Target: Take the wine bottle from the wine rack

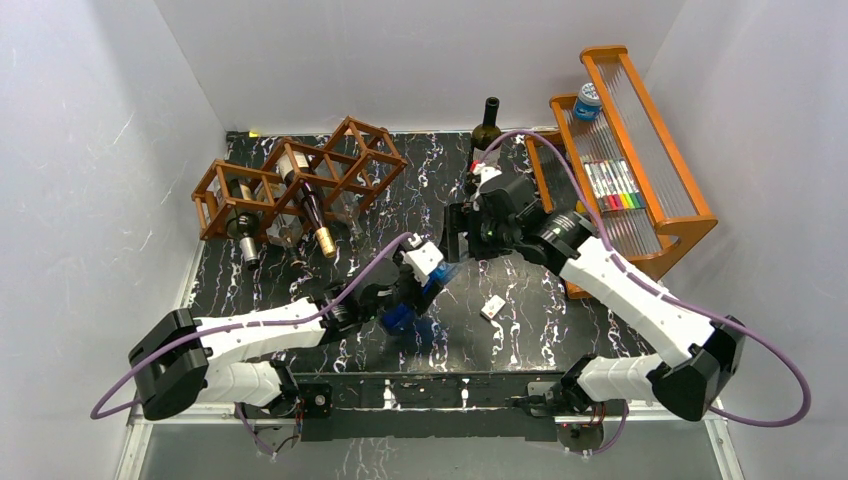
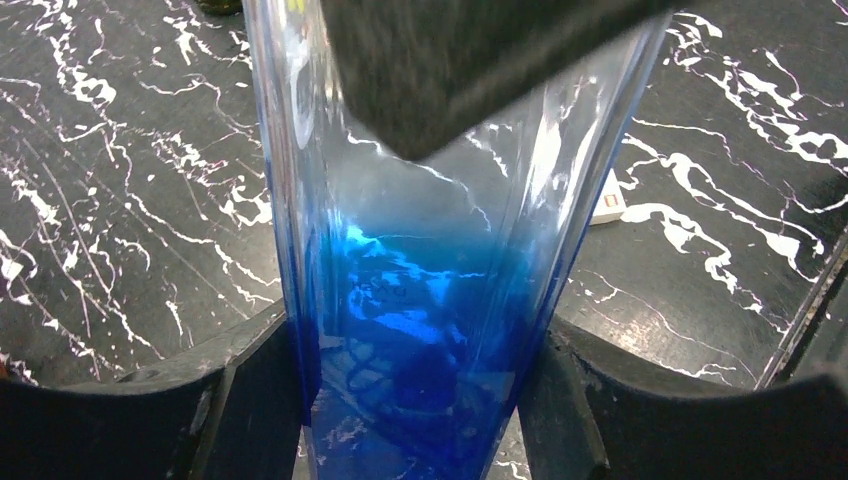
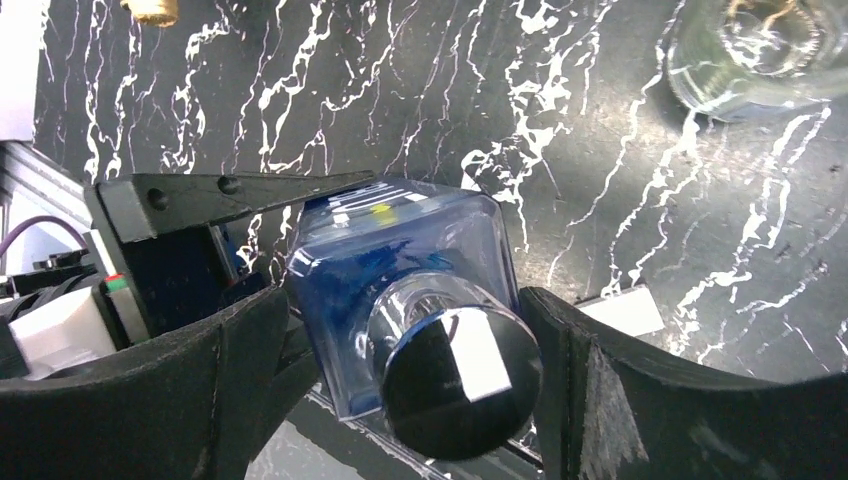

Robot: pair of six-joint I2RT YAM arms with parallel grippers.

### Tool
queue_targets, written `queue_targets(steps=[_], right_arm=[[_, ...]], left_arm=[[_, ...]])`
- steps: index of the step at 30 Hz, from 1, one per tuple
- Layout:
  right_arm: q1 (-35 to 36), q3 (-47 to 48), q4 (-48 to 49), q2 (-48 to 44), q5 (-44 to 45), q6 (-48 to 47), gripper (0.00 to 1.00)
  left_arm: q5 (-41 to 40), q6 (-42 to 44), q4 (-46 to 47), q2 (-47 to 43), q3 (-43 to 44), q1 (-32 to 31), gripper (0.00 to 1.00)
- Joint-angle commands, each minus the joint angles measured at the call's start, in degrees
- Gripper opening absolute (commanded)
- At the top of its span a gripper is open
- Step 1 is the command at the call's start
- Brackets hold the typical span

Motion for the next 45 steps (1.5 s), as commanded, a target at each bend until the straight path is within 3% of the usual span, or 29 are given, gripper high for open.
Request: queue_targets(steps=[1,9,14,16,19,20,24,25,28,30,40,45], right_arm=[[0.36,0.33,9.38,2.15,-6.92,-0.31,0.92],[0.1,-3.73,19.22,2.86,-11.49,3.22,0.86],[-0.16,-1.73,19.15,5.68,-11.05,2.61,0.85],[-0.16,-0.95,18.34,6.27,-11.1,1.0,0.76],[-0.16,-0.57,17.68,5.98,-10.25,-0.65,0.45],[-0.16,-0.71,17.65,5.54,-9.49,-0.98,0.38],[-0.17,-0.71,16.02,3.37,-3.23,-2.8,0.05],[-0.16,-0.68,15.7,2.58,-1.37,-3.22,0.0],[-0.17,-1.51,15.98,-0.45,4.24,-4.75,0.0],[-0.18,-2.68,16.87,-2.78,8.96,-5.43,0.0],[-0.16,-5.15,16.99,-8.66,32.14,-11.69,0.0],[-0.16,-7.06,16.81,-10.06,38.35,-13.37,0.0]], left_arm=[[-2.18,-2.28,7.03,-4.3,3.38,-0.11,0.0],[-0.93,-4.92,7.62,-6.63,3.56,-0.14,0.0],[-0.75,-3.67,5.8,-8.42,3.58,-0.16,0.0],[-0.63,-3.51,4.52,-8.63,4.14,-0.11,0.0],[-0.12,-3.47,3.44,-8.59,4.71,-0.15,0.0],[-0.18,-3.58,3.17,-8.39,4.81,-0.11,0.05],[-1.18,-5.17,1.97,-8.1,5.12,-0.12,0.57],[-1.55,-5.57,1.28,-8.05,5.38,-0.15,0.65],[-2.26,-6.54,-0.48,-7.78,6.14,-0.12,0.88],[-2.18,-6.75,-1.61,-7.75,6.66,-0.11,0.97],[-5.21,-9.57,-9.5,-7.53,9.6,-0.07,0.98],[-5.63,-13.04,-13.79,-7.71,10.98,2.21,0.98]])
